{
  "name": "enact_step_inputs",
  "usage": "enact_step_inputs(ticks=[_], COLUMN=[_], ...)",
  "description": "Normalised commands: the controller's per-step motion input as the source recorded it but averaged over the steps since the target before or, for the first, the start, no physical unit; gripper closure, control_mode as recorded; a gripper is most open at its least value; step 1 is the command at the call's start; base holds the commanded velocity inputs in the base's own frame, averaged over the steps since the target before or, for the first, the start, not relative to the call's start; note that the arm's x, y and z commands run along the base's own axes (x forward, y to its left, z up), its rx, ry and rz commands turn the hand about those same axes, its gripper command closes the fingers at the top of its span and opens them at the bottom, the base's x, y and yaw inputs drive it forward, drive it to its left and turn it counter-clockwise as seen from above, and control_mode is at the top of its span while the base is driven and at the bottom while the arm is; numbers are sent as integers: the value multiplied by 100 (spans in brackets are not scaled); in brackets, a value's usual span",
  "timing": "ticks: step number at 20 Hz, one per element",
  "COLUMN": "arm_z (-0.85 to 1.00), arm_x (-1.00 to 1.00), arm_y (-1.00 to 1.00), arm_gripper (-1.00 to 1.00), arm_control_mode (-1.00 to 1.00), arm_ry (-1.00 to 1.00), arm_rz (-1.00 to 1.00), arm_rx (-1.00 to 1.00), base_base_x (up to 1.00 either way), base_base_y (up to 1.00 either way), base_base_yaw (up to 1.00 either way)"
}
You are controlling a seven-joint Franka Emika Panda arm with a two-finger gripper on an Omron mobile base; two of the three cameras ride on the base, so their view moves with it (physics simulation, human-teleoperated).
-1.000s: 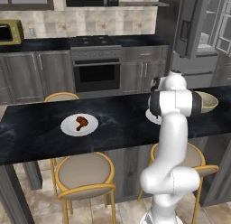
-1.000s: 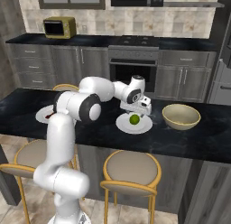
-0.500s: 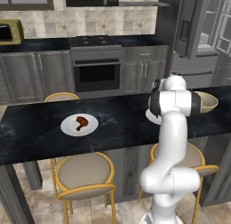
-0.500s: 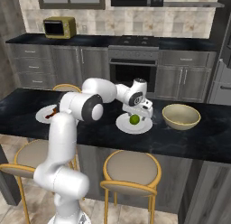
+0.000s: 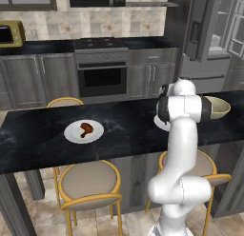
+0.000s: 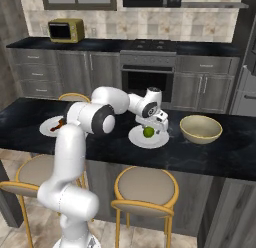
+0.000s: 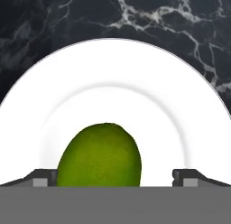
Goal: Pick the chicken drumstick and lime from their plates and place them in the bowl. Then put the bowl in the fridge.
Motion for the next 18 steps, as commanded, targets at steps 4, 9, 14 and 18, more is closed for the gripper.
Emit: enact_step_inputs(ticks=[4, 9, 14, 18], arm_z=[-9, -7, -7, -6], arm_x=[3, 0, 0, 0], arm_y=[4, 0, 2, 6], arm_gripper=[-100, -100, -100, -100], arm_control_mode=[-100, -100, -100, -100], arm_ry=[3, 7, 6, 4], arm_rz=[-7, -5, -6, -6], arm_rx=[0, 0, 0, 0], base_base_x=[0, 0, 0, 0], base_base_y=[0, 0, 0, 0], base_base_yaw=[0, 0, 0, 0])
